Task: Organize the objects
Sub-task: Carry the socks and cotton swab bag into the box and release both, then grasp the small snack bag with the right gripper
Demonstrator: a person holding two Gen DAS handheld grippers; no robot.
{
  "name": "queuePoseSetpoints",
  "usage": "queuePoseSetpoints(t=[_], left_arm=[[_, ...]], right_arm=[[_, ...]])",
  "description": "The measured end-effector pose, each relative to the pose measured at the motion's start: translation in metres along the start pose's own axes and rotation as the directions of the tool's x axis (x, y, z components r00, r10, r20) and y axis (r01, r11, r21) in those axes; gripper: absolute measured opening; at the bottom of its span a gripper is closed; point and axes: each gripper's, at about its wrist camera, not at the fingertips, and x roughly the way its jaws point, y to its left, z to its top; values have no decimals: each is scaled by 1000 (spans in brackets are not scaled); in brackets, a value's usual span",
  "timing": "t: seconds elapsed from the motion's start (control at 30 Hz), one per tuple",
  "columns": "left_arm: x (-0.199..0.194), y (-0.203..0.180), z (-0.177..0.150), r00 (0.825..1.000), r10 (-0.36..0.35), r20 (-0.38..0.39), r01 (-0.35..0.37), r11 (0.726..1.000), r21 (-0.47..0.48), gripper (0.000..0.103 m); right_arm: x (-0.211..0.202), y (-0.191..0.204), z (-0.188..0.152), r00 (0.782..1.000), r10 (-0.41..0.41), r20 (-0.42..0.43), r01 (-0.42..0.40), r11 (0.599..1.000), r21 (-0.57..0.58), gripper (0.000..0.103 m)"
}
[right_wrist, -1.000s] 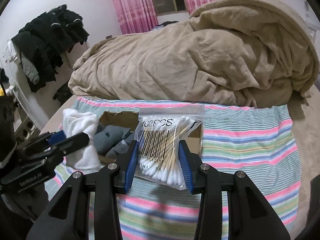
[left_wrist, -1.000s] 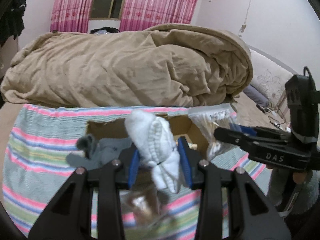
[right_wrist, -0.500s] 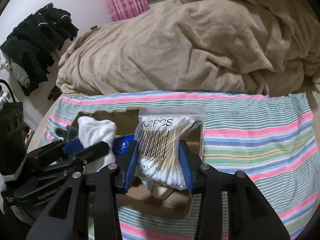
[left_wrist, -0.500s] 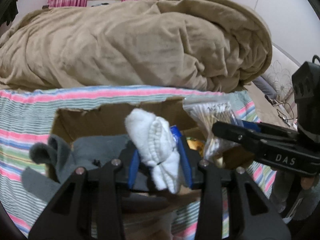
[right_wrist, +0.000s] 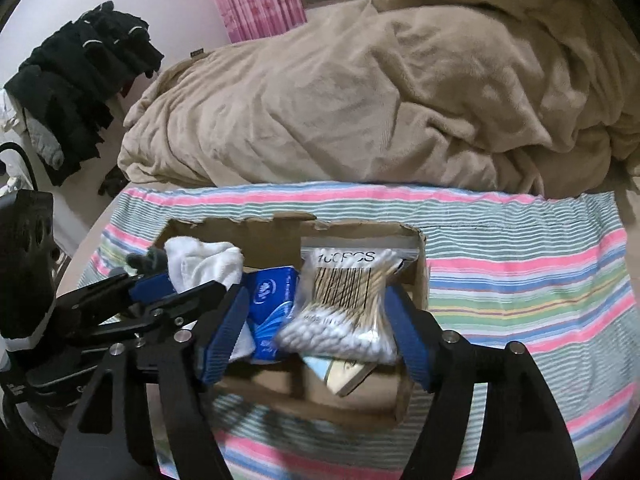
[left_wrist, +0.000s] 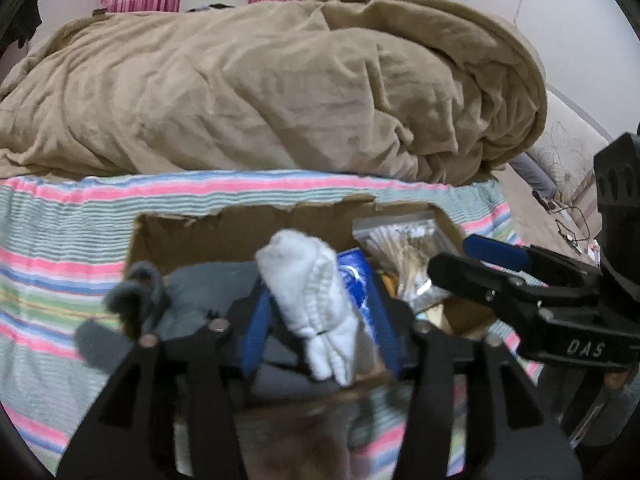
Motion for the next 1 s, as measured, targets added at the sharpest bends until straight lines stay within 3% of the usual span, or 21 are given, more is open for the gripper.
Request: queuePoseSetpoints(t=[0.13,0.37,0.63,0.8,1.0], left_arm=[[-34,-3,-5,1000,3,30,-2,1000,-13,69],[-101,-3,-21,996,21,89,-19,1000,-20,72],[-173,-5,-62,990,27,138,-23,999,-29,78],[-195,0,-89,991,49,125,-44,998,-43,78],[-192,15,-115,994,76,82,-70,995,-71,78]], right_arm=[[-24,6,-2,999,-9,31,8,1000,17,74],[-64,30,-20,998,10,64,-12,999,30,74],[-100,56,-52,995,39,91,-44,998,53,74],[-112,71,-72,995,42,91,-46,998,40,74],[-117,83,-90,997,38,69,-39,999,5,74]])
